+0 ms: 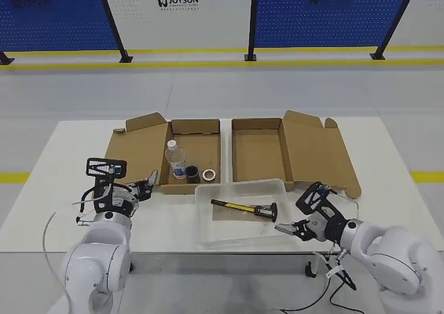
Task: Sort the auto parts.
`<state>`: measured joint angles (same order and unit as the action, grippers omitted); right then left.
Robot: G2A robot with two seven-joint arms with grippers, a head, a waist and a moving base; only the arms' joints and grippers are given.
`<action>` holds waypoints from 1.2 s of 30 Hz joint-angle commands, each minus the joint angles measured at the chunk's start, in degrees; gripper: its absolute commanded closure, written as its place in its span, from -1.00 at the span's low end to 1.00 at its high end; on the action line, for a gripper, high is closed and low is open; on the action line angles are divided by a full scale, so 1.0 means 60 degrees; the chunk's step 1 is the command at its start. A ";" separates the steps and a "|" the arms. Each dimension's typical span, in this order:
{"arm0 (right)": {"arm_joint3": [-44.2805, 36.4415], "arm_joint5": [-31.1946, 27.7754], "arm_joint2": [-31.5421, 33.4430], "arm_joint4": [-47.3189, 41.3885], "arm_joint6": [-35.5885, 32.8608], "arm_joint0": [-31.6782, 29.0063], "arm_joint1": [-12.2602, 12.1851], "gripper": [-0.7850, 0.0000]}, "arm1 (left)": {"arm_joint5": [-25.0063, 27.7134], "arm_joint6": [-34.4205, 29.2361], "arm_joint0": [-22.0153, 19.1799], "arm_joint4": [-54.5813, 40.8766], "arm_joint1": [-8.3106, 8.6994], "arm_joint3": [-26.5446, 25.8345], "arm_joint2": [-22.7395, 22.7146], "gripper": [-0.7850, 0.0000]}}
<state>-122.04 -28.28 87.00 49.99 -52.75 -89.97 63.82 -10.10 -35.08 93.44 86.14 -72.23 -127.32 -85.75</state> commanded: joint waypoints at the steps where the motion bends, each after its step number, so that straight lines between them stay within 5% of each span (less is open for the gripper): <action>1: -0.0111 -0.0033 -0.0062 -0.0059 -0.0016 -0.0013 -0.0018 -1.00 | -0.0001 0.0000 0.0000 0.0000 0.0000 0.0000 0.0000 -1.00; 9: -0.0225 0.0011 -0.0391 -0.0278 0.0160 -0.0230 -0.0070 -1.00 | -0.0001 0.0000 0.0000 0.0000 0.0000 0.0000 0.0000 -1.00; 17: -0.0068 0.1001 -0.0758 -0.0047 0.0198 0.0578 -0.0062 -1.00 | -0.0001 0.0000 0.0000 0.0000 0.0000 0.0000 0.0000 -1.00; 36: 0.1386 0.1137 -0.3000 0.0899 -0.2281 0.3272 -0.0009 -1.00 | -0.0001 0.0000 0.0000 0.0000 0.0000 0.0000 0.0000 -1.00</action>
<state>-114.25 -21.50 69.43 55.51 -65.99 -70.71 63.75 -10.10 -35.08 93.44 86.14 -72.23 -127.32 -85.75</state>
